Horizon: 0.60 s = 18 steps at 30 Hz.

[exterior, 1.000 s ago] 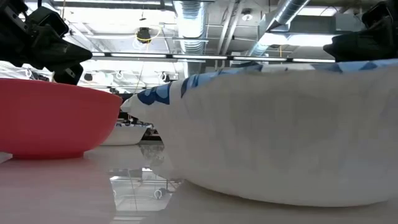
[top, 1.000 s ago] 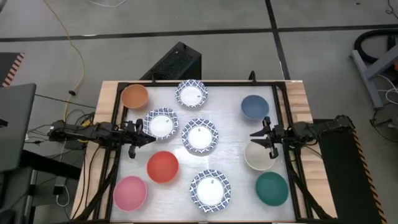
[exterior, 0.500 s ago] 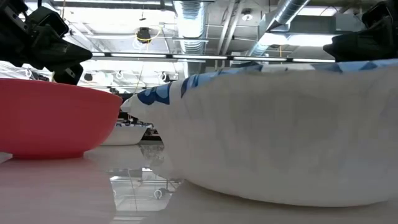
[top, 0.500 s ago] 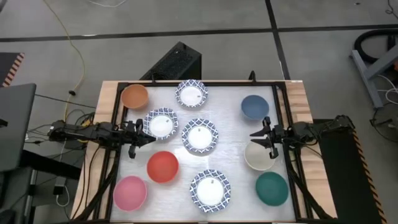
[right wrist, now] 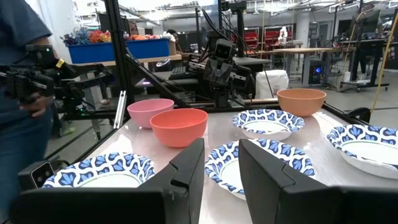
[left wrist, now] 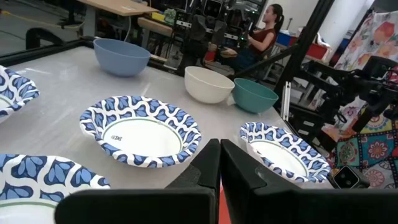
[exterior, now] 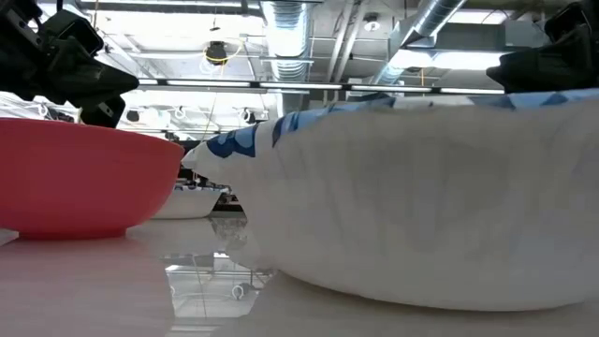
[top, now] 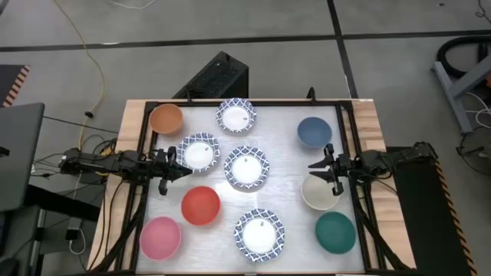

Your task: Nest bowls inside each other by size order

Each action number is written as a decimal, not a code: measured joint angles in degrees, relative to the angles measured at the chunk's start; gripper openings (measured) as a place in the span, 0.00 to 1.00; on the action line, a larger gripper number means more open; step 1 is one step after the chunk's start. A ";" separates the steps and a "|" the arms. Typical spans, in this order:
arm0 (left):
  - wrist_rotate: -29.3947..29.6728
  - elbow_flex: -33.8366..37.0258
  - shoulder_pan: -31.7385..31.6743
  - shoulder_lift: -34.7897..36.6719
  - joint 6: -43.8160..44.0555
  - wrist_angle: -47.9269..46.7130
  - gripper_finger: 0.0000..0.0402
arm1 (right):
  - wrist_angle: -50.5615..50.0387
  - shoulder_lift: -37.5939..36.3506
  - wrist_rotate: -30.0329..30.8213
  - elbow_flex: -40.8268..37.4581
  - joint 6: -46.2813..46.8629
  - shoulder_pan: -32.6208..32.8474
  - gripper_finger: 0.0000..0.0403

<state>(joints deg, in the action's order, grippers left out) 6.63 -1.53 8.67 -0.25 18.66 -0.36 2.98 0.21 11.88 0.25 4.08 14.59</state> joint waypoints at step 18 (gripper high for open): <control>6.30 0.01 -0.02 -0.01 9.91 0.87 0.00 | 0.01 0.00 0.00 0.00 0.00 0.00 0.30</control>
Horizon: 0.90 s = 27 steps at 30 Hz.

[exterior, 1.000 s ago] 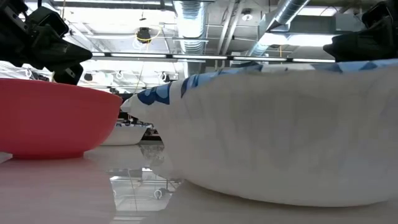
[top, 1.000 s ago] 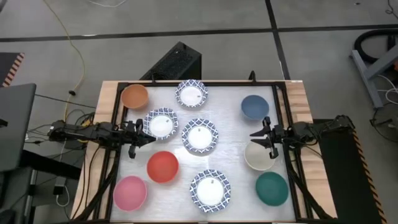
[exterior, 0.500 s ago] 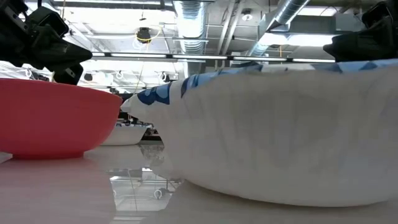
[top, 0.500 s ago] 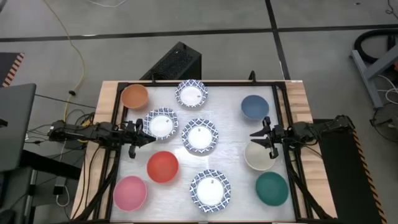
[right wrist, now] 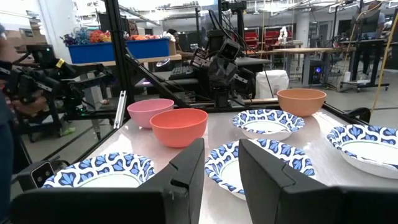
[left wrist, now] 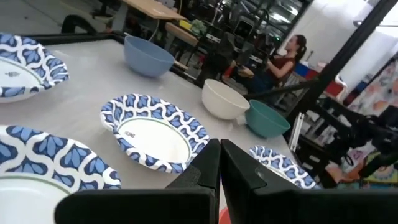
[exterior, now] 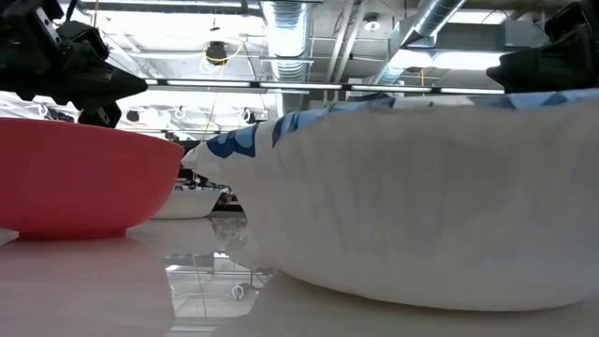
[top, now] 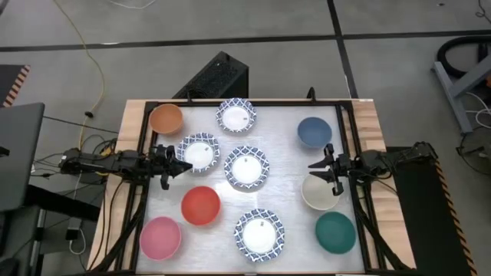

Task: Nest bowls inside each other by size order
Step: Stack the white patterned bowl on top of the white patterned bowl

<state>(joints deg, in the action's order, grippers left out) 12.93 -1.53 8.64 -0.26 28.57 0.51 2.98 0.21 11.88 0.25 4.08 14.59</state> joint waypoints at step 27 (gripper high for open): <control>14.49 -26.68 0.00 -27.83 -2.77 21.95 0.27 | 0.70 0.00 0.01 0.02 2.19 0.07 0.30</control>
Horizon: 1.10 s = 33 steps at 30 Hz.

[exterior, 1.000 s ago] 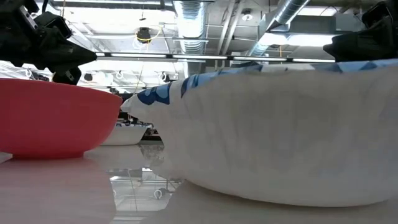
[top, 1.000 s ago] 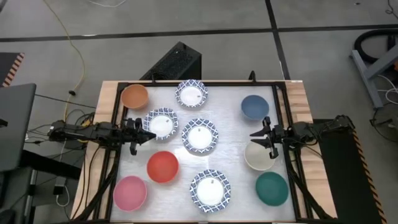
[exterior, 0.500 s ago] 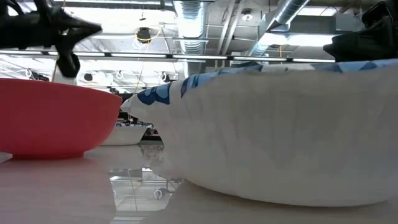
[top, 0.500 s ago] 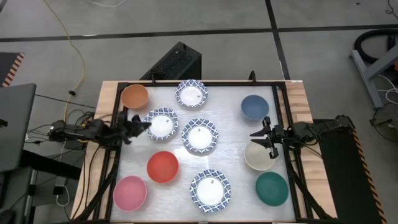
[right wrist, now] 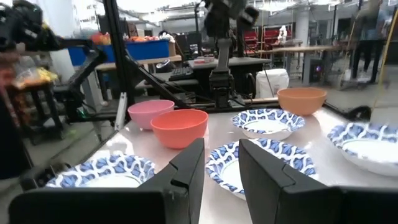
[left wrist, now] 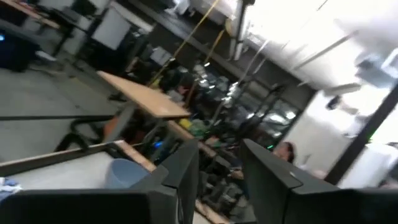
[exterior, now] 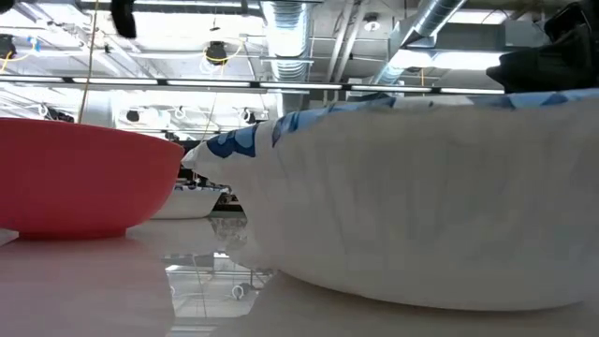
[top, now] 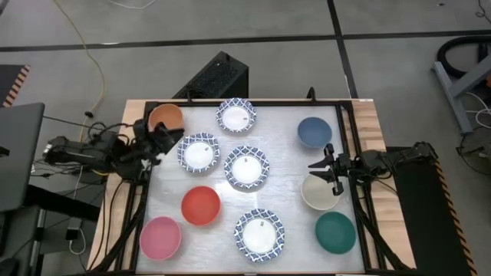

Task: Nest bowls inside each other by size order
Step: Stack the white patterned bowl on top of the white patterned bowl

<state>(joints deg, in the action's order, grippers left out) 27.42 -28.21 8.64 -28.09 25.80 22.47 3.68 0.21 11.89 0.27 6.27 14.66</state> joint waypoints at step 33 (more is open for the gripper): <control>-5.77 -43.47 0.00 -19.35 13.19 -58.59 0.28 | 10.50 5.33 6.66 8.02 32.08 -0.12 0.30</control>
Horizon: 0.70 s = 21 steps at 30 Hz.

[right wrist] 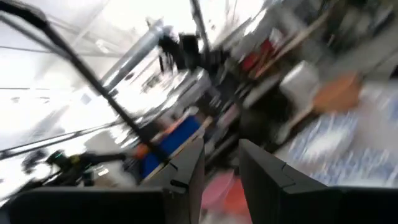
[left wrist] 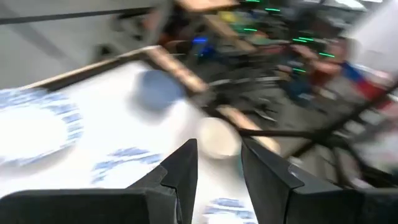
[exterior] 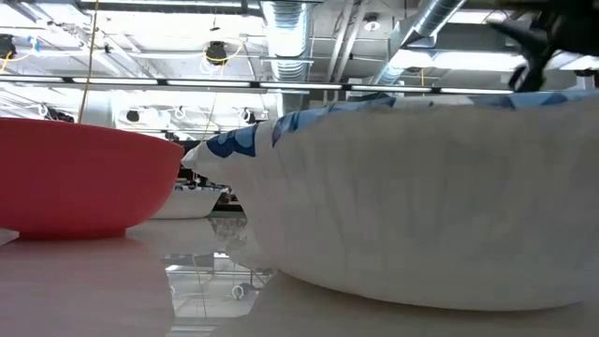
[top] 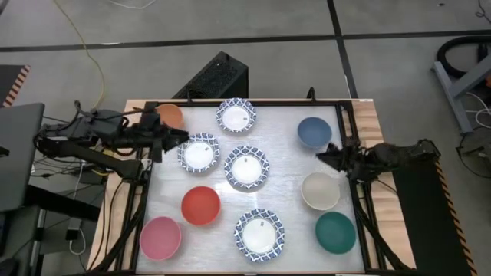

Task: Nest bowls inside each other by size order
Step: Stack the white patterned bowl on top of the white patterned bowl

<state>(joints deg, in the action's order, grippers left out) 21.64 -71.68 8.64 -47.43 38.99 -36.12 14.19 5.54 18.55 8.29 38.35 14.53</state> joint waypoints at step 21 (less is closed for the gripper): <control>6.78 0.00 0.00 2.11 9.35 -16.71 0.28 | -42.80 49.30 -5.39 47.76 -1.39 -4.69 0.30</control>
<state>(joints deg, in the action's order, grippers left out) 28.42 -71.68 8.64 -45.32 48.33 -52.82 -28.62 54.83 13.16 56.06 36.96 9.84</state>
